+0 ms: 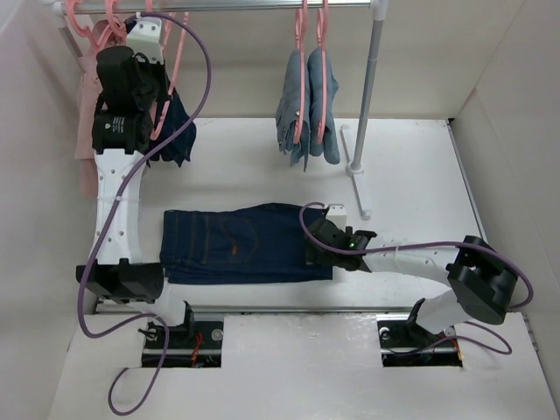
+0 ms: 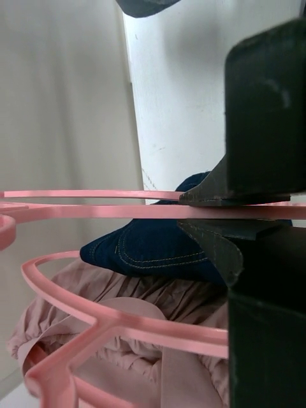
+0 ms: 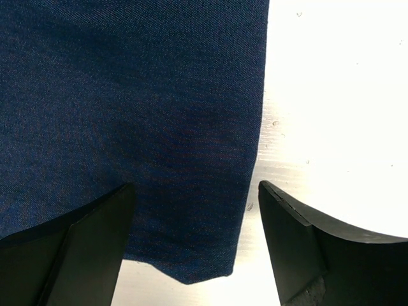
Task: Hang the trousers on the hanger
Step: Pick up the hanger from the clothesline.
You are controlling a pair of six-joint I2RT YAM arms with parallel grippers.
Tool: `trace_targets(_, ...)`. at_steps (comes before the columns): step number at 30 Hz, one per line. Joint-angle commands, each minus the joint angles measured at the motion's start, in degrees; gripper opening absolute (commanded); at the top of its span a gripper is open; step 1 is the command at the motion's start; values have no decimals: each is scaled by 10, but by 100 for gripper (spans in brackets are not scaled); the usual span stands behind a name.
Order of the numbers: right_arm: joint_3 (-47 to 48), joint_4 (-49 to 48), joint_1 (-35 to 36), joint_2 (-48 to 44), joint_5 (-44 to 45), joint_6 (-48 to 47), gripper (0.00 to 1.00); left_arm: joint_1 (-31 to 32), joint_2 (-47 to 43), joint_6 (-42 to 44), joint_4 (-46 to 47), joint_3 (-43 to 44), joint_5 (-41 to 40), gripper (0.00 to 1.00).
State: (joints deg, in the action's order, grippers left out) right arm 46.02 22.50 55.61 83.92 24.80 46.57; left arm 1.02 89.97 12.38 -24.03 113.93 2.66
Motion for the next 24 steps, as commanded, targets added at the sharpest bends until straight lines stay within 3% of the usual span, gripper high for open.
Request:
trace_targets(1, 6, -12, 5, -2, 0, 8, 83, 0, -59, -7, 31, 32, 23, 0)
trace_targets(6, 11, -12, 5, -7, 0, 8, 85, 0, -64, -74, -19, 95, 62, 0)
trace_targets(8, 19, 2, 11, -13, 6, 3, 90, 0, -101, -101, -36, 64, 93, 0)
trace_targets(10, 36, 31, 39, -25, 46, 3, 100, 0, -163, -145, -31, -33, 106, 0)
trace_targets(16, 85, 69, 80, -66, 112, -10, 100, 0, -288, -213, -12, -279, 211, 0)
trace_targets(20, 135, 84, 98, -85, 126, -36, 100, 0, -342, -219, -25, -401, 202, 0)
trace_targets(24, 186, 19, 115, -79, 102, -63, 100, 0, -431, -225, 24, -534, 215, 0)
